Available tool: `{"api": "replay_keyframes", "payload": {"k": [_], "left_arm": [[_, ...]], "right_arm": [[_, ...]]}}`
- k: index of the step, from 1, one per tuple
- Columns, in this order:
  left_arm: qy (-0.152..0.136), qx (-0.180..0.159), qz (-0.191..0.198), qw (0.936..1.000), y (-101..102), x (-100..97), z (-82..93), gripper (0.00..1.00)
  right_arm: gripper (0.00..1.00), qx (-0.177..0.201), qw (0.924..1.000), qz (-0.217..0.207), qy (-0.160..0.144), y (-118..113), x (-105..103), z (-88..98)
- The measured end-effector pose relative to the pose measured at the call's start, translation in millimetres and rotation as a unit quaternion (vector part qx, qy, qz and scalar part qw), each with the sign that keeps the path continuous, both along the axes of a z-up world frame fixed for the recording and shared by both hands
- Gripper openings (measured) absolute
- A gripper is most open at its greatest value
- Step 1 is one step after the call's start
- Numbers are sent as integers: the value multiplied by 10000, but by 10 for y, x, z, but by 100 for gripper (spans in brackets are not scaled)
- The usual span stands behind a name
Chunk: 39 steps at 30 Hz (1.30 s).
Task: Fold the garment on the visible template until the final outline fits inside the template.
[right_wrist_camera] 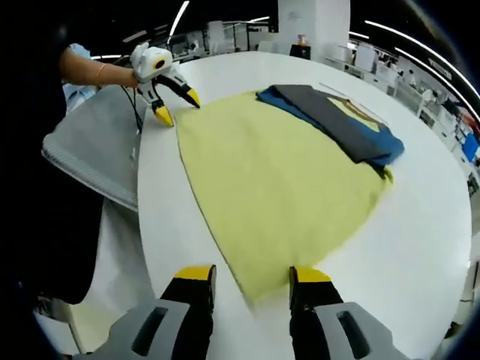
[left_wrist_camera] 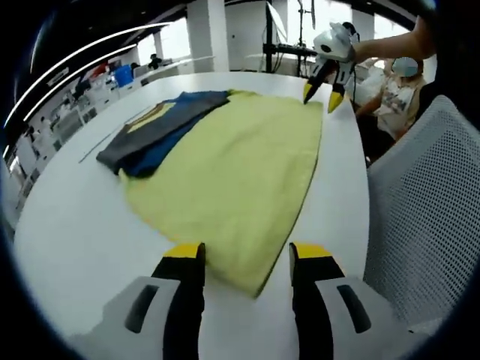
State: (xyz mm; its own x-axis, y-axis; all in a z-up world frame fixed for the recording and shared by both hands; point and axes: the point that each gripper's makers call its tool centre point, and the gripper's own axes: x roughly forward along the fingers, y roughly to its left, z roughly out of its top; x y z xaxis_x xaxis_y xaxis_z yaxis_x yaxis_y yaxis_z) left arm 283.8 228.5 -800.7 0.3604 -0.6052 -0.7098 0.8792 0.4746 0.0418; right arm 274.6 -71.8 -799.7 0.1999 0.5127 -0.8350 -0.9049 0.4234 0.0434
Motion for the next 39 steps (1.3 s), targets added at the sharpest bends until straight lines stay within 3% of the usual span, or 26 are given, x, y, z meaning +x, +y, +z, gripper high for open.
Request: {"api": "replay_keyframes", "payload": {"k": [4, 7, 15, 22, 24, 29, 39], "left_arm": [[94, 50, -22, 9999, 6, 7, -6, 31], [102, 122, 10, 9999, 30, 37, -17, 33], [129, 529, -174, 9984, 51, 51, -9, 19], [63, 754, -319, 9966, 43, 61, -16, 6], [56, 759, -291, 9967, 40, 76, -21, 4], [129, 818, -179, 9964, 53, 96, -14, 2], [155, 801, -72, 9966, 48, 102, 197, 2]], "right_arm": [[30, -139, 9998, 116, -31, -33, 28, -21], [23, -290, 9994, 200, -66, -58, 63, -27], [21, -534, 9977, 416, -17, -61, 66, -29], [6, -613, 9974, 361, -60, -61, 149, -36], [1, -658, 9968, 426, -155, -58, 172, -40], [0, -633, 9970, 426, -134, -52, 171, -33], [0, -488, 9985, 247, -99, -61, 164, 98]]}}
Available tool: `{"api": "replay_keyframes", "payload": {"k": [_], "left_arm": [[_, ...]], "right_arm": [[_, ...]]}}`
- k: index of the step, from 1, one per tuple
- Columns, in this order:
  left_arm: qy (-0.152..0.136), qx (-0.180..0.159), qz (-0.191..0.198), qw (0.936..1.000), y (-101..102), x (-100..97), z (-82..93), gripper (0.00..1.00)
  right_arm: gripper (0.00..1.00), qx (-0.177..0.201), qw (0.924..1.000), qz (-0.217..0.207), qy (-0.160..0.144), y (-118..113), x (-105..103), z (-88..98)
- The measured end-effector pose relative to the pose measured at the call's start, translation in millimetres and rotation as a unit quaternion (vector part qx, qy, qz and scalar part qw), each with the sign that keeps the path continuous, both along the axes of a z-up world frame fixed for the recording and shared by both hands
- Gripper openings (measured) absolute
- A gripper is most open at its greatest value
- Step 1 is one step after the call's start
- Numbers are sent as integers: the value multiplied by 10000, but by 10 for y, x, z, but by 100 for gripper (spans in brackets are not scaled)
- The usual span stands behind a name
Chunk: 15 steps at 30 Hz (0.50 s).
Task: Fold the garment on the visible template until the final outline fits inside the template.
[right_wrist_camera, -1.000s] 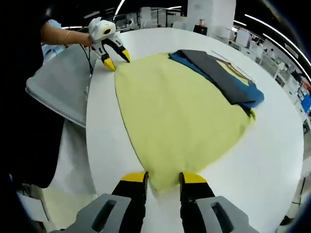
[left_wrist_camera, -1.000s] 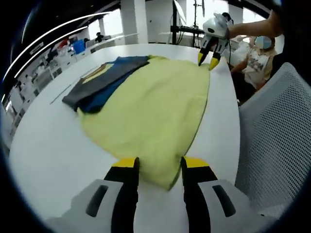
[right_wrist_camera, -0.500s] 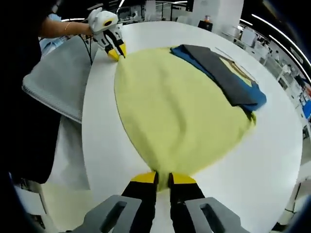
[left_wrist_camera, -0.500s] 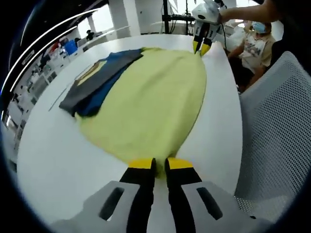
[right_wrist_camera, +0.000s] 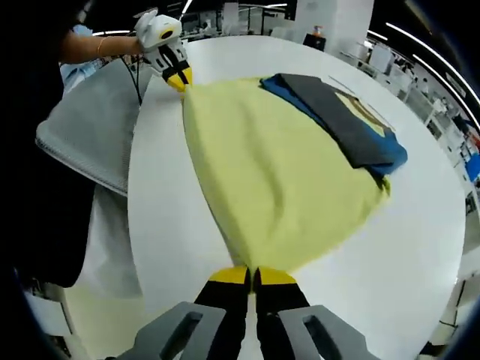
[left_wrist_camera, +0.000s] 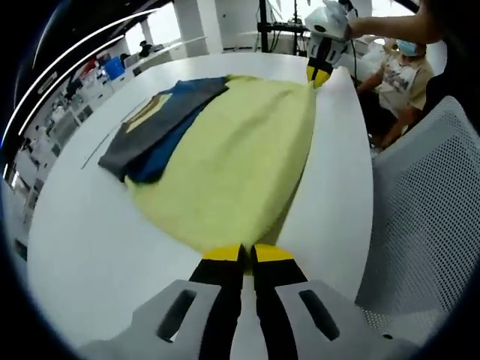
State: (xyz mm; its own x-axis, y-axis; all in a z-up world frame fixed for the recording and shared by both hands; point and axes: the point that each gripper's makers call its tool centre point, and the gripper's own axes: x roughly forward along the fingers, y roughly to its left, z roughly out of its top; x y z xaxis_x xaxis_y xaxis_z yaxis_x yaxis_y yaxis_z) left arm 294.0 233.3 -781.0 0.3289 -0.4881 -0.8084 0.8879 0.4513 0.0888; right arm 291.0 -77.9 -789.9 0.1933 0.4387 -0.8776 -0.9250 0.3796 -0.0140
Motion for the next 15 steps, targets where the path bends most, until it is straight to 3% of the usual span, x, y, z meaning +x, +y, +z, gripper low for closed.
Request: {"api": "replay_keyframes", "payload": {"k": [15], "left_arm": [[35, 20, 236, 9997, 28, -22, 335, 2]], "right_arm": [[0, 377, 9988, -316, -40, 32, -9, 352]]}}
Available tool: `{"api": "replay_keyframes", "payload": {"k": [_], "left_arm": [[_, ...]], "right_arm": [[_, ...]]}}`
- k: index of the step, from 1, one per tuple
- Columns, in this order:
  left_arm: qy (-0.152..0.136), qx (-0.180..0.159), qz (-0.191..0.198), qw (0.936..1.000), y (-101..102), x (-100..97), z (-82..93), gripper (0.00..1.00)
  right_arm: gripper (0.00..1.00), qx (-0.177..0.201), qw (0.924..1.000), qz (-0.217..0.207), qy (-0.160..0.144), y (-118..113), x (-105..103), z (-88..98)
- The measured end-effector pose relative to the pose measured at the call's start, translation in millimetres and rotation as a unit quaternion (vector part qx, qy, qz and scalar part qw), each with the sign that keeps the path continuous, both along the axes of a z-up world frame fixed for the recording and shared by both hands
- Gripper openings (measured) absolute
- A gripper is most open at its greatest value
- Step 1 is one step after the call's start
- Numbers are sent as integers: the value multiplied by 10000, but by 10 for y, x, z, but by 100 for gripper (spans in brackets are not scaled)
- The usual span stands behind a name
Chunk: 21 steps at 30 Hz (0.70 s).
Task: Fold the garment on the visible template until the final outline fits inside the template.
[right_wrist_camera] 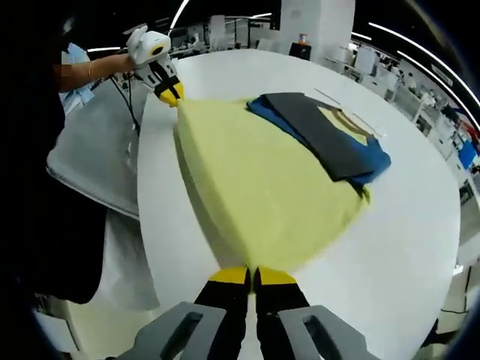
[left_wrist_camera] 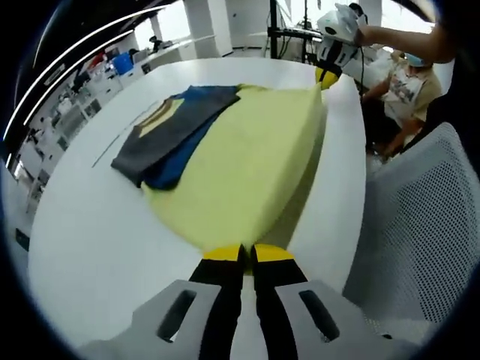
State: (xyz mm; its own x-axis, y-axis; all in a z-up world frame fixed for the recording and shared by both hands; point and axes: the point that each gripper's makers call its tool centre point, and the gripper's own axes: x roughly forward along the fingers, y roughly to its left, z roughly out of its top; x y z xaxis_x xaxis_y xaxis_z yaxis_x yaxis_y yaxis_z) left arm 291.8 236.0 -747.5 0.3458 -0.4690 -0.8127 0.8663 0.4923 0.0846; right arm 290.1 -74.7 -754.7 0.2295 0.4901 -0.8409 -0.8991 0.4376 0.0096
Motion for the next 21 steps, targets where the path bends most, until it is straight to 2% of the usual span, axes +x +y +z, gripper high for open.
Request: {"api": "replay_keyframes", "payload": {"k": [7, 12, 21], "left_arm": [[112, -13, 12, 9999, -12, -73, 143, 2], [2, -26, 111, 9999, -5, -78, 269, 2], [7, -25, 230, 9997, 17, -104, 455, 2]], "right_arm": [[0, 3, 10000, 0, -23, -3, -21, 192], [0, 28, 10000, 7, -12, 7, -54, 321], [0, 27, 10000, 66, 25, 36, -149, 493]]}}
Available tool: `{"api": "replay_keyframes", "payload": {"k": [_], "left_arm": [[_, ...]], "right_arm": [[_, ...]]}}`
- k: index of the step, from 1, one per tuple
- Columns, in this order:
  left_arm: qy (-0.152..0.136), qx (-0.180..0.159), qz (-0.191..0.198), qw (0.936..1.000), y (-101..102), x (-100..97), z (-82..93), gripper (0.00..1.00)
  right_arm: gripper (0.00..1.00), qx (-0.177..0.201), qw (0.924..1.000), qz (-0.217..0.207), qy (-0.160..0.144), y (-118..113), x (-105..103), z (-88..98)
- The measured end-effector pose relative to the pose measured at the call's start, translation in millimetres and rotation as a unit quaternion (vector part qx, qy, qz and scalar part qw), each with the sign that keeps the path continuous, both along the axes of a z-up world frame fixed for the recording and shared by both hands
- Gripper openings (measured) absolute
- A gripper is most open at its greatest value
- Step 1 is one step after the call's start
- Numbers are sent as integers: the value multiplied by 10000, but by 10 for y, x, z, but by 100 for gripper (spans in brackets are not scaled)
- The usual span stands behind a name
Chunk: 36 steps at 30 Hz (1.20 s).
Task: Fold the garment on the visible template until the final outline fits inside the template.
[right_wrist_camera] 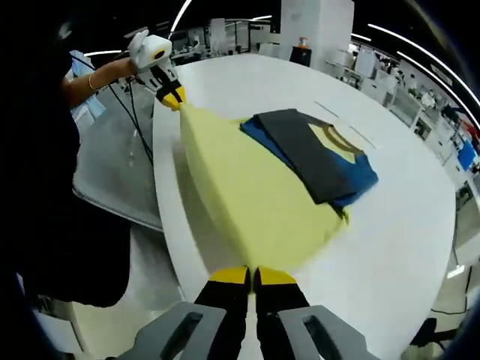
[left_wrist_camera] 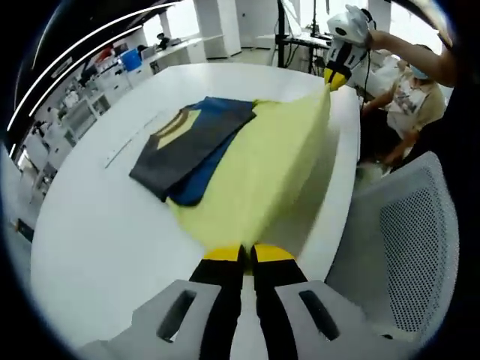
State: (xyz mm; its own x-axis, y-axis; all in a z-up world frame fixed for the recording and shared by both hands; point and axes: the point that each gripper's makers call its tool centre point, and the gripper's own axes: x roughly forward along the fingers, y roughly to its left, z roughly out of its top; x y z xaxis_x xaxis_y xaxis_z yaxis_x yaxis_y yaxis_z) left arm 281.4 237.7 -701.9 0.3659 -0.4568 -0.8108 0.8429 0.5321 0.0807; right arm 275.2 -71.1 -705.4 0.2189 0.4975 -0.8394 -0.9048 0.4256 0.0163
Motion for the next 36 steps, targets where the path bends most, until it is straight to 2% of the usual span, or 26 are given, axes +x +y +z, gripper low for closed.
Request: {"api": "replay_keyframes", "payload": {"k": [14, 20, 28, 36], "left_arm": [[181, 89, -83, 9998, 28, -141, 142, 2], [156, 141, -147, 9997, 24, -158, 201, 2], [-10, 166, 27, 9999, 53, 118, 222, 2], [-273, 201, 133, 9993, 35, 437, 291, 2]], "right_arm": [[0, 33, 9998, 126, 137, 41, -166, 244], [0, -59, 9997, 224, 128, 61, -165, 311], [0, -119, 9997, 203, -3, 85, 43, 322], [0, -111, 9996, 40, -240, 94, 369, 320]]}}
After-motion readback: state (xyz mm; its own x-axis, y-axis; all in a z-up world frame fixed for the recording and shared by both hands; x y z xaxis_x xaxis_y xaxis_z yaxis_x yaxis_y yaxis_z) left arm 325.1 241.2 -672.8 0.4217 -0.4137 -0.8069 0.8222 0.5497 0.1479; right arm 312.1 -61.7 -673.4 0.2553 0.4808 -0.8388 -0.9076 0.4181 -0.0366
